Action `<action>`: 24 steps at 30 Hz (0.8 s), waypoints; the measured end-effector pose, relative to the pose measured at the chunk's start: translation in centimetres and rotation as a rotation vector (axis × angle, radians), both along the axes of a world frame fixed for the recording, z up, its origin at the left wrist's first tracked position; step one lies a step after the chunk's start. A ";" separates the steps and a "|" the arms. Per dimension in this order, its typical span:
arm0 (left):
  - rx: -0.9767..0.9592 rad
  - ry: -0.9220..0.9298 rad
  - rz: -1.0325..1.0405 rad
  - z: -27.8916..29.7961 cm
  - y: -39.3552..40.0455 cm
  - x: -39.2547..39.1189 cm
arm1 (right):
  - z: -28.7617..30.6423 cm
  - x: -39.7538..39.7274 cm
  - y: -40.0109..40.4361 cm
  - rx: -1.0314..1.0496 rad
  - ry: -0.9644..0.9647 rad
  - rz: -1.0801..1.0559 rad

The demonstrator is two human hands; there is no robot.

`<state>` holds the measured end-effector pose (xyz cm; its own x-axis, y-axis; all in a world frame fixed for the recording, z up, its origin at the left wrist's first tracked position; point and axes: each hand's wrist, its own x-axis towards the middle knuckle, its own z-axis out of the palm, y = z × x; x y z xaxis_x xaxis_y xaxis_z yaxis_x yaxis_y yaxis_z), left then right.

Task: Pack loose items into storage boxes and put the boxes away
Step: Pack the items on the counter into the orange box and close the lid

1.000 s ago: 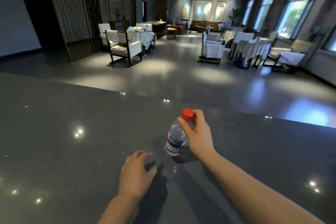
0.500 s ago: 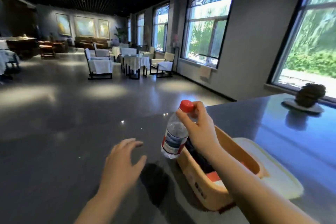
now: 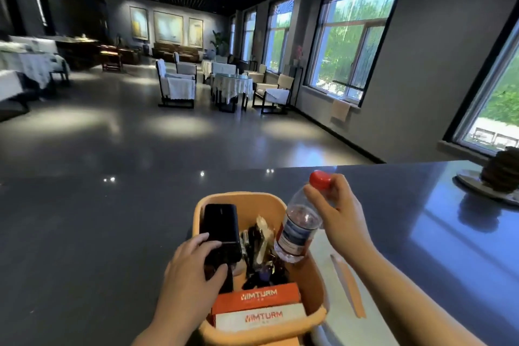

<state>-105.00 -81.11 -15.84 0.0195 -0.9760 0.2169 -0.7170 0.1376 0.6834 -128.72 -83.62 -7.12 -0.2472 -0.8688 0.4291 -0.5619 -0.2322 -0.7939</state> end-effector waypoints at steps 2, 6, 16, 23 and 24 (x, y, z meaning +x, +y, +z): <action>0.009 -0.012 0.048 0.1 0.0 -0.1 | -0.5 0.3 -1.2 0.042 0.006 0.059; -0.003 -0.013 0.087 0.4 -0.2 -0.4 | -1.9 1.3 -3.8 0.217 0.150 0.106; -0.040 -0.072 0.076 0.0 -0.8 -0.7 | -5.0 5.0 -10.4 0.662 0.410 0.189; -0.059 -0.099 0.047 -0.2 -1.2 -0.7 | -7.4 6.6 -11.5 0.662 0.509 0.164; -0.055 -0.106 0.044 -0.2 -1.2 -0.7 | -7.9 6.6 -11.2 0.640 0.515 0.160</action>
